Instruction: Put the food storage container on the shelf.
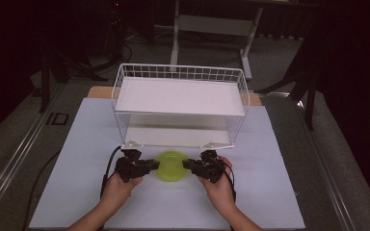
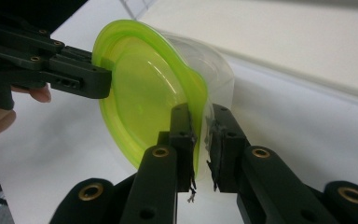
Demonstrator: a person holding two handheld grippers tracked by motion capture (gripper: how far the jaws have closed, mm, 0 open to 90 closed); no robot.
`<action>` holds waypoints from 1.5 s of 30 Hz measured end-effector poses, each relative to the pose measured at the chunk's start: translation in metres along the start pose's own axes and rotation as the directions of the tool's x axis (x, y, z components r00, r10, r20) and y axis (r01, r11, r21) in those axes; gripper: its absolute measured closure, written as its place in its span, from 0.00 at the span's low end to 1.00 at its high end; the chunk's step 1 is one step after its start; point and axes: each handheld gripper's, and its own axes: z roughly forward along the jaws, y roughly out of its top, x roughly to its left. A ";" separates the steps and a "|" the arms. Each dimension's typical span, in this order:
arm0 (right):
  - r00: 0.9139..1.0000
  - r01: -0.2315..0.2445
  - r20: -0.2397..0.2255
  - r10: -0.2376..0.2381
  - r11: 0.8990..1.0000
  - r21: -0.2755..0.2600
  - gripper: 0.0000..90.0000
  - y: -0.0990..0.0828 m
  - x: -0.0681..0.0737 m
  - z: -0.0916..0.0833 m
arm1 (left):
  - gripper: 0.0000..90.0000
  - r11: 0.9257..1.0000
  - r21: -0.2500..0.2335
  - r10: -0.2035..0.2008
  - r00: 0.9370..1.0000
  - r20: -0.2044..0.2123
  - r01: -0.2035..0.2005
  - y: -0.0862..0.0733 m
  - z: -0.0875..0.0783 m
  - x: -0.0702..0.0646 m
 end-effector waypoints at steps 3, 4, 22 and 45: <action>1.000 0.008 0.009 -0.008 1.000 -0.026 0.90 0.007 -0.002 -0.006 | 0.89 0.999 -0.042 0.015 1.000 0.010 -0.014 0.007 0.000 -0.001; 1.000 0.011 0.012 -0.011 0.999 -0.030 0.90 0.009 -0.003 -0.008 | 0.89 0.998 -0.062 0.029 1.000 0.011 -0.028 0.008 0.000 -0.001; 0.998 -0.032 0.051 0.035 0.997 -0.071 0.90 0.023 -0.034 0.005 | 0.89 0.992 -0.111 0.062 0.997 -0.037 -0.066 0.030 0.034 0.016; 0.991 -0.028 0.128 0.043 0.993 -0.117 0.87 0.030 -0.052 0.020 | 0.86 0.976 -0.163 0.138 0.990 -0.034 -0.142 0.040 0.058 0.031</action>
